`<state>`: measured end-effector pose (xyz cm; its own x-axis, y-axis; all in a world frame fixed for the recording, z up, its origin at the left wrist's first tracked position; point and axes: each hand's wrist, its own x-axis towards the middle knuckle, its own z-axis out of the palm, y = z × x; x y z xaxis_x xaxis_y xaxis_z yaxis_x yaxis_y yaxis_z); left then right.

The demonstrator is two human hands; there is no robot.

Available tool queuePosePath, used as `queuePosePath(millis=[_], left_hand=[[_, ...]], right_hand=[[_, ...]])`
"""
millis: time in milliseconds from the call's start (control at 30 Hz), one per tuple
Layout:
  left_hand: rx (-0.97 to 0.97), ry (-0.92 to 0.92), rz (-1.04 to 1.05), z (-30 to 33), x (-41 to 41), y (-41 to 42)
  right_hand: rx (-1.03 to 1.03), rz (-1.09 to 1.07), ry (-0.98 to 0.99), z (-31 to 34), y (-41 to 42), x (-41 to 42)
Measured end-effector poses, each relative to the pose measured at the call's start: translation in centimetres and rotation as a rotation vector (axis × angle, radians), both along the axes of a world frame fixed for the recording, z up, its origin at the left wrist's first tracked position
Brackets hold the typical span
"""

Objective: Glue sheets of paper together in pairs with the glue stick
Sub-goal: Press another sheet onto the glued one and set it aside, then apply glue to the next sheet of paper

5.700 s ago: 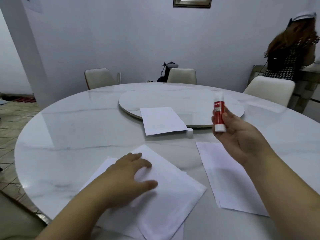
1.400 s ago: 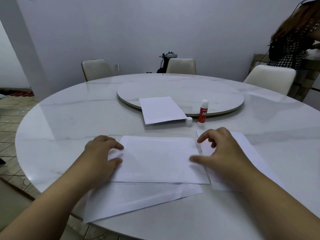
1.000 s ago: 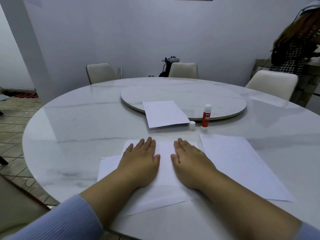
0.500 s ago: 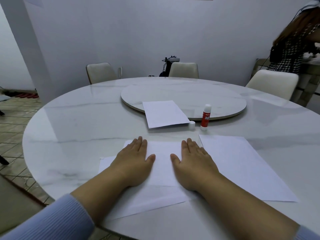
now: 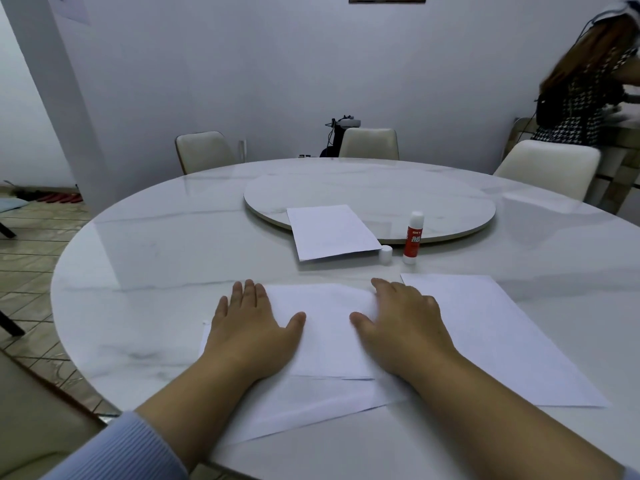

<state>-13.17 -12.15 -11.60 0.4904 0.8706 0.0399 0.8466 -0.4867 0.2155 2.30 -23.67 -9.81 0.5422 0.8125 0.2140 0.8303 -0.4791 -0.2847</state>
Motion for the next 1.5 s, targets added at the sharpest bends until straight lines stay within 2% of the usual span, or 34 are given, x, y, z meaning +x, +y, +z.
queuePosePath(millis=[167,233,300,367,467,600,667,733,833,933,1067,1200,1367,1500], left_hand=[[0.001,-0.037,0.01,0.0,-0.1,0.2],[-0.011,-0.098,0.028,0.2,-0.1,0.3],[-0.049,-0.216,0.043,0.5,-0.2,0.5],[-0.102,-0.442,0.086,0.8,-0.4,0.8],[-0.14,-0.804,0.185,1.3,-1.0,1.3],[-0.153,-0.915,0.22,1.6,-0.9,1.6],[-0.145,-0.893,0.201,1.6,-0.6,1.5],[-0.125,-0.853,0.173,1.4,-0.4,1.4],[-0.095,-0.829,0.153,1.4,-0.2,1.3],[-0.068,-0.809,0.139,1.3,-0.2,1.1],[-0.052,-0.786,0.129,1.2,-0.2,1.1],[-0.056,-0.774,0.121,1.1,-0.1,1.3],[-0.062,-0.755,0.105,1.0,-0.1,1.4],[-0.066,-0.74,0.104,0.9,0.0,1.4]], right_hand=[[0.381,-0.03,0.408,1.4,-1.0,1.0],[0.422,0.011,0.543,1.9,-1.4,1.8],[0.356,0.104,0.65,2.3,-1.6,2.1],[0.316,0.129,0.656,2.7,-1.9,2.4],[0.523,0.109,0.625,4.3,-2.9,3.5],[0.983,0.083,0.729,7.3,-3.3,3.9],[1.052,0.011,0.741,8.0,-1.5,3.5],[1.007,-0.022,0.84,8.2,1.4,3.0],[0.921,-0.01,1.128,8.1,6.1,1.9],[0.889,-0.148,1.183,6.9,10.3,1.3],[0.856,-0.344,1.136,4.6,13.4,1.3],[0.717,-0.457,1.014,2.7,13.9,2.1],[0.632,-0.43,0.917,1.7,13.9,2.9],[0.613,-0.406,0.927,1.3,14.2,3.2]])
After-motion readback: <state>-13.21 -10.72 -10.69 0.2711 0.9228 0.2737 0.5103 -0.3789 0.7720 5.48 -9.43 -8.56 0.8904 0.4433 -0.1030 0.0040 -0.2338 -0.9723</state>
